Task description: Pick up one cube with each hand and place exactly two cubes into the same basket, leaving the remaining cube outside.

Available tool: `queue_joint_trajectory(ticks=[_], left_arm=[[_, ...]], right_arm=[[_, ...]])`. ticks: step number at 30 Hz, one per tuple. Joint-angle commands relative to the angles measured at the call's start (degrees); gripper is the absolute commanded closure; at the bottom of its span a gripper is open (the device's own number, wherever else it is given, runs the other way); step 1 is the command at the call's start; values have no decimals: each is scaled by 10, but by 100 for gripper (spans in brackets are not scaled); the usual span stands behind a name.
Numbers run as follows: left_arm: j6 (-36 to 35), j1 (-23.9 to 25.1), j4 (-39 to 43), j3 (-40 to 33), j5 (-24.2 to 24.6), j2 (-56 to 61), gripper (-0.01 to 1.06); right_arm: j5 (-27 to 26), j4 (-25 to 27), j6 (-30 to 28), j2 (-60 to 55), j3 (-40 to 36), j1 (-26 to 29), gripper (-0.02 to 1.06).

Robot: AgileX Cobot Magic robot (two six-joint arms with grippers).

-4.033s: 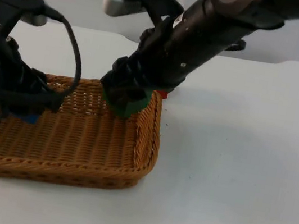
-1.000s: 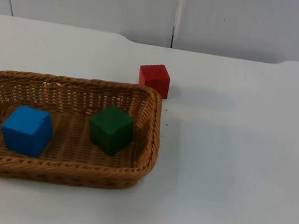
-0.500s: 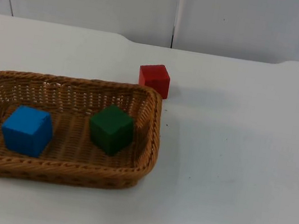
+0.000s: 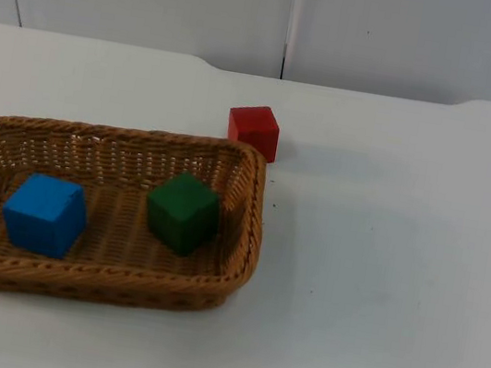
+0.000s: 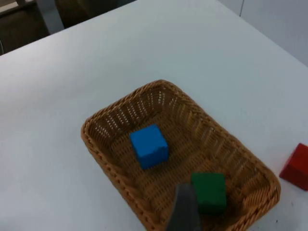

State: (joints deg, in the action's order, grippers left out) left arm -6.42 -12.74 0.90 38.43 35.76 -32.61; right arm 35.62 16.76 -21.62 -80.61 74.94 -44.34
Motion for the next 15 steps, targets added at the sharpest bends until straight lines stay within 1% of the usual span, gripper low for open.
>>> queue_joint_trajectory(ticks=[1, 3, 5, 7, 11, 15], left_arm=[[17, 2, -21, 2, 16, 11, 26], [17, 2, -25, 2, 36, 22, 26], [17, 2, -26, 2, 43, 29, 26], [18, 2, -32, 2, 50, 44, 26], [32, 2, -46, 2, 65, 78, 26], [39, 2, -49, 2, 96, 129, 26]], right_arm=[[-11, 1, 1, 27, -26, -4, 43], [-12, 1, 3, 50, -49, -4, 43], [-14, 1, 3, 57, -55, -4, 43], [-27, 1, 3, 90, -89, -4, 43], [-30, 1, 3, 125, -116, -4, 43], [-32, 1, 9, 188, -159, -4, 43]])
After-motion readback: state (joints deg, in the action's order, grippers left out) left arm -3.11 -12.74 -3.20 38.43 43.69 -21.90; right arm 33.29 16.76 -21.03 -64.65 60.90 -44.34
